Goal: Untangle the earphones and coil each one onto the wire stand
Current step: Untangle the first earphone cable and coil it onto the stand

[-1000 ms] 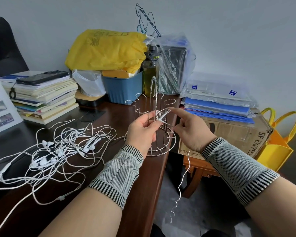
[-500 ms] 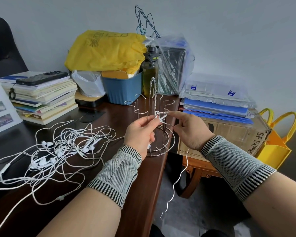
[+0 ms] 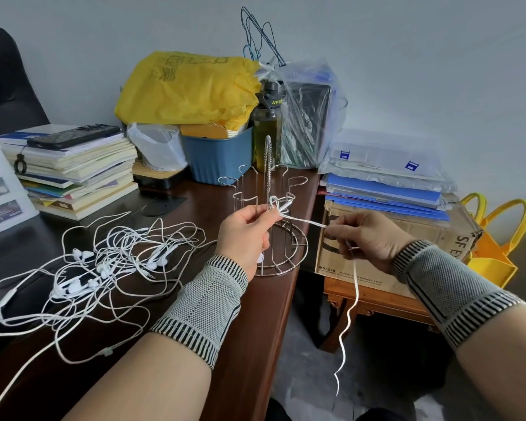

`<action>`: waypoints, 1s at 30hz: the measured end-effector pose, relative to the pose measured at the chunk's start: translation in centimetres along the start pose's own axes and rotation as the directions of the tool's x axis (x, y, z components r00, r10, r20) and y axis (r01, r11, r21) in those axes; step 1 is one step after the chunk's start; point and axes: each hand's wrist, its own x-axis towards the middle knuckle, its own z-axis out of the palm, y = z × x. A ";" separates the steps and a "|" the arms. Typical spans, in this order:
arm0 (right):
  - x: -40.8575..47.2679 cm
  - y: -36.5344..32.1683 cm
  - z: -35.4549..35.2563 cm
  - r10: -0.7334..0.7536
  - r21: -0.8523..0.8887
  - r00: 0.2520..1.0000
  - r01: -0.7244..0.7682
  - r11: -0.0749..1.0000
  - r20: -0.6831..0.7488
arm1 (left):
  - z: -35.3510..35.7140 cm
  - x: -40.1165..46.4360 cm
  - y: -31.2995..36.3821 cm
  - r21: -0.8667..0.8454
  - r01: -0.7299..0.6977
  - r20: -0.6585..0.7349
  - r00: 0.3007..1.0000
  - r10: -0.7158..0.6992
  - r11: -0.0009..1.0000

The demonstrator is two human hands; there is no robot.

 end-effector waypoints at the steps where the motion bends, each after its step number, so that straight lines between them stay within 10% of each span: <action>1: 0.2 -0.3 -0.2 0.027 0.011 0.999 -0.027 1.000 -0.030 | 0.0 0.0 0.0 0.005 0.000 -0.004 1.000 0.000 1.000; 10: 1.4 -7.7 3.0 -0.430 -0.782 0.890 0.157 0.604 -0.154 | -0.2 -0.1 0.1 0.009 0.011 0.035 0.999 -0.011 1.000; 30: 0.2 -10.0 7.1 -0.432 -0.841 0.895 0.317 0.438 0.112 | 0.0 0.1 -0.2 -0.063 0.037 0.022 0.999 -0.036 0.997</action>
